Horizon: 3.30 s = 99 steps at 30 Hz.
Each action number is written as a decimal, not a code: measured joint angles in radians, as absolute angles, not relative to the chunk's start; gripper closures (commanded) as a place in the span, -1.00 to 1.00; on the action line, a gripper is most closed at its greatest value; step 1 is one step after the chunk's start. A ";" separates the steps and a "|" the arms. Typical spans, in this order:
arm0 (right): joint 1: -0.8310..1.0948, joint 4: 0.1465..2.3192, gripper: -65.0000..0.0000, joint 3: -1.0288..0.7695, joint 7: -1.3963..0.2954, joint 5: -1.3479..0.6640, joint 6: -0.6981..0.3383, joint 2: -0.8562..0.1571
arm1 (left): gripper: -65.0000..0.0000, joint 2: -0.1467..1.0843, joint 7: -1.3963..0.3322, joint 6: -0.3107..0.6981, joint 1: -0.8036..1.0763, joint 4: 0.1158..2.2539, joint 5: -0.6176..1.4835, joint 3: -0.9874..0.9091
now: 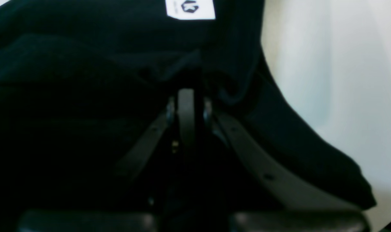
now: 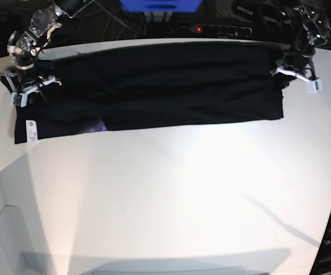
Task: Fold the T-shirt properly
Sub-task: 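Grasp the strip end with the left gripper and hold it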
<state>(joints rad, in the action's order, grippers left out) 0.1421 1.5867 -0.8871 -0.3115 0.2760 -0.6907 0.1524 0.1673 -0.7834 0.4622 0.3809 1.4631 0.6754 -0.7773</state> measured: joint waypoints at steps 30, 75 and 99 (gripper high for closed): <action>0.134 1.539 1.00 -0.885 -0.268 0.253 -0.688 0.152 | 1.00 0.132 -0.857 0.438 0.398 1.744 0.605 -0.923; 0.134 1.539 1.00 -0.885 -0.268 0.250 -0.688 0.152 | -0.36 0.097 -0.838 0.543 0.342 1.617 0.590 -0.850; 0.136 1.538 1.00 -0.861 -0.268 0.254 -0.688 0.150 | -0.31 0.113 -0.777 0.559 0.309 1.452 0.633 -0.895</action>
<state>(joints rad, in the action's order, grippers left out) 0.1360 1.5379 -0.8608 -0.2684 0.2543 -0.6876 0.1501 0.1135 -0.7769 0.5587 0.3092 1.4525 0.6327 -0.8948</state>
